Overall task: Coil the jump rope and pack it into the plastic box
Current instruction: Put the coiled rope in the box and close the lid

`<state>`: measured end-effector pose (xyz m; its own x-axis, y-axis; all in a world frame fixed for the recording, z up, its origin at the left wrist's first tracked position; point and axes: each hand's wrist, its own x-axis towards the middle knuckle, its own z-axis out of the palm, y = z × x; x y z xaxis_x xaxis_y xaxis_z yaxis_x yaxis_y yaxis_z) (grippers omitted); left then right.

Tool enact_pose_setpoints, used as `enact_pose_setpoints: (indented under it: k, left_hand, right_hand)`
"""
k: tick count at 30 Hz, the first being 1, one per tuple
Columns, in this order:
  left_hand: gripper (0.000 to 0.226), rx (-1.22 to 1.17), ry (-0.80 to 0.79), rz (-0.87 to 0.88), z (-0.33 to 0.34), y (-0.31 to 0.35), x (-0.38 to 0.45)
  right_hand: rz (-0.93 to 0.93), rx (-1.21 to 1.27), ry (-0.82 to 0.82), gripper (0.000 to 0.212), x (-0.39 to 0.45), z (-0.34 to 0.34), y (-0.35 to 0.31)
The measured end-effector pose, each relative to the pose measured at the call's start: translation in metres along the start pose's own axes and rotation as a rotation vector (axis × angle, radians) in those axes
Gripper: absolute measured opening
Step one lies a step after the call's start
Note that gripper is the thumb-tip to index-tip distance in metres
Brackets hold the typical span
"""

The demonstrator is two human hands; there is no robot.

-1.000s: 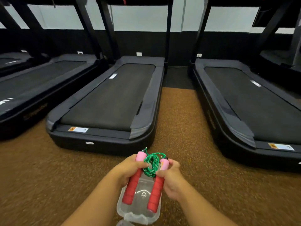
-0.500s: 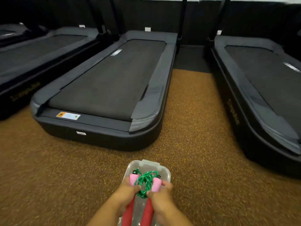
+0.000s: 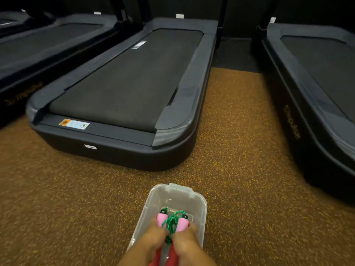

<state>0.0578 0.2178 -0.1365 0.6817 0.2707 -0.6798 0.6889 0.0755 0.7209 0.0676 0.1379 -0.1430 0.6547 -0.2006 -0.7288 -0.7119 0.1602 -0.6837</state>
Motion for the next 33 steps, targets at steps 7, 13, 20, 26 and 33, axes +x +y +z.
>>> enact_pose_setpoints:
  k: [7,13,20,26,33]
  left_hand:
    - [0.068,0.081,-0.027,-0.062,-0.004,-0.017,0.019]
    - [0.035,0.298,-0.122,0.061,-0.016,-0.009,-0.001]
    - [0.027,0.862,0.497,0.633,-0.046,0.024,-0.063]
    - [0.078,0.511,0.400,-0.181,-0.060,-0.017,-0.104]
    - [0.033,-0.285,0.160,-0.382,-0.039,-0.045,-0.140]
  right_hand:
    - [0.027,-0.224,-0.159,0.069,0.067,-0.002,0.046]
    - [-0.110,-0.673,-0.248,0.071,-0.005,-0.025,-0.015]
    - [-0.546,-0.771,-0.457,0.040,-0.070,-0.073,0.001]
    - [-0.567,-0.862,-0.435,0.035,-0.106,-0.129,0.024]
    - [-0.160,-1.301,-0.432,0.021,-0.097,-0.165,0.058]
